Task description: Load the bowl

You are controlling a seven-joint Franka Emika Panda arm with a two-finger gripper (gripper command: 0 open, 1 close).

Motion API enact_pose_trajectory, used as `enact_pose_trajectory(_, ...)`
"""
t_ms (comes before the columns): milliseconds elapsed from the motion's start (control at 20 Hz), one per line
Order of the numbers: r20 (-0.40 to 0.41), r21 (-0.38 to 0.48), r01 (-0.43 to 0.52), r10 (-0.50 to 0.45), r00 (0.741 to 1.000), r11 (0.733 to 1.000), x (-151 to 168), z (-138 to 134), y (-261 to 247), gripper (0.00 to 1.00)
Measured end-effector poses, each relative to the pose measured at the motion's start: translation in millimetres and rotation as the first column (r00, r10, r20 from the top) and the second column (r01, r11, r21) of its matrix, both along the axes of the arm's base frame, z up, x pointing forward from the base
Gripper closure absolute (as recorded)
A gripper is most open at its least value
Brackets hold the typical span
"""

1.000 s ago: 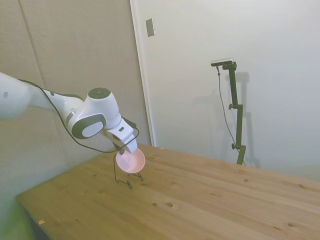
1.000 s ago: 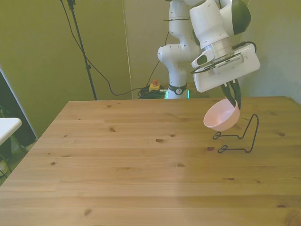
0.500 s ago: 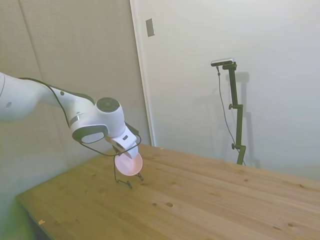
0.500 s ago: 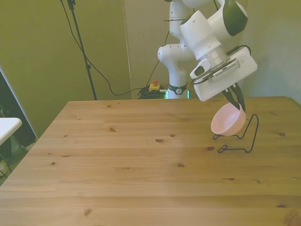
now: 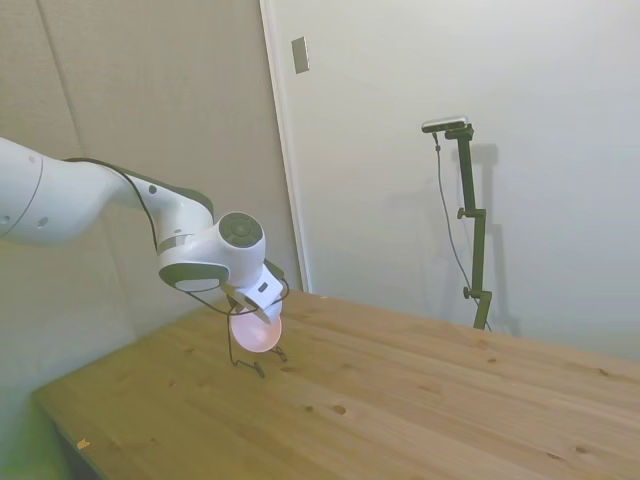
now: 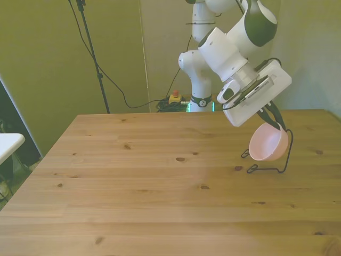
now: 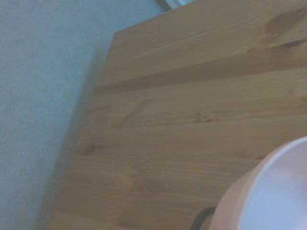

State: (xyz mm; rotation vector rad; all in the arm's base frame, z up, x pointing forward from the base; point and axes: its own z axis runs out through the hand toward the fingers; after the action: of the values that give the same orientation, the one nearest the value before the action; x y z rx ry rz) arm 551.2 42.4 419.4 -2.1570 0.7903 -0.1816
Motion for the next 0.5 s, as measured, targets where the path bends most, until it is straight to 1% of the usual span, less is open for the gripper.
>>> enact_pose_trajectory(200, 0.005, 0.037, -0.019, 0.019, 1.000, 0.999, 0.8, -8.6, -2.6, 1.00)
enact_pose_trajectory(500, 0.010, 0.058, -0.025, 0.024, 1.000, 0.998, 4.2, -16.2, -6.3, 1.00)
